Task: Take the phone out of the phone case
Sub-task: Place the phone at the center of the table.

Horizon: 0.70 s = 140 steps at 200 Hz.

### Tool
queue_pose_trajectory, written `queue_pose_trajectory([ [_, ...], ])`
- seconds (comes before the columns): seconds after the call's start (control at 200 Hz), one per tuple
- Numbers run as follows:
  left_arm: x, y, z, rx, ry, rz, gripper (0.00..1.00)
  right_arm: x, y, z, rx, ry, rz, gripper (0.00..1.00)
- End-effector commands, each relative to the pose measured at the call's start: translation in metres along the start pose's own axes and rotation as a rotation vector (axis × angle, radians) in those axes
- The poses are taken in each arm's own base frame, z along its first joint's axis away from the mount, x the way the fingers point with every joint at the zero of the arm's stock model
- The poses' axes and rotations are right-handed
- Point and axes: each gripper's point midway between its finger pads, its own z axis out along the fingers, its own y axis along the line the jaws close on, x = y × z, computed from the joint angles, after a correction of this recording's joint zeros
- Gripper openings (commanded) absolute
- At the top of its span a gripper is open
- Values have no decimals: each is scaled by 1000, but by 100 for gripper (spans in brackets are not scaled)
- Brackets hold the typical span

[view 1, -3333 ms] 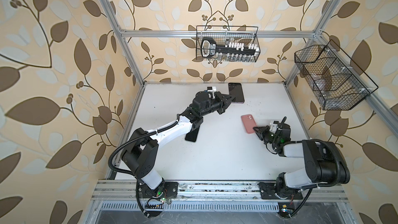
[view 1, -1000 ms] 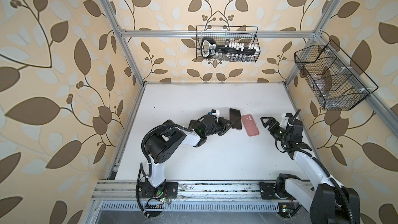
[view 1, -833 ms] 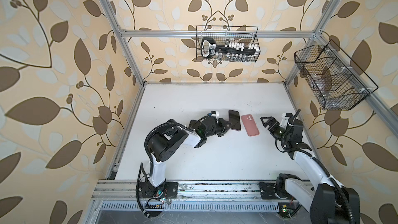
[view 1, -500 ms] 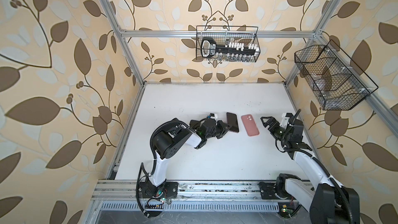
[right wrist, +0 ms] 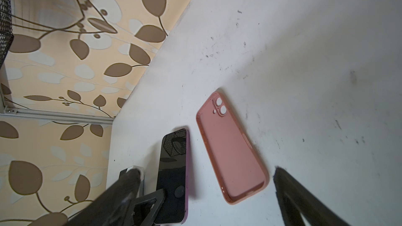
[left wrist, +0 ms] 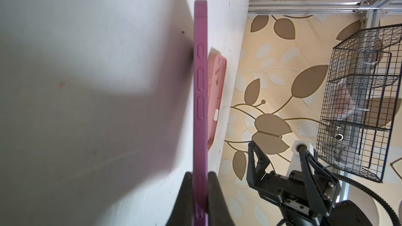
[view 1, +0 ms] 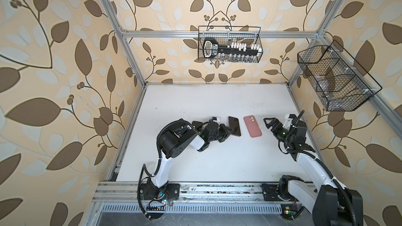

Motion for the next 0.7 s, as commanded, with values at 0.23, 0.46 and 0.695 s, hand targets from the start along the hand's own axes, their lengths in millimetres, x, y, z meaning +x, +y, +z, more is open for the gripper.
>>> queue_pose_trajectory([
  [0.23,-1,-18,-1,81,-32,16,0,5,-4,1,-5,13,11,97],
  [0.46,1,-11,2,78,-30,-16,0,5,-4,0,-9,12,15,97],
  [0.695,3,-5,2,49,-30,-26,0,5,-5,0,-10,11,17,97],
])
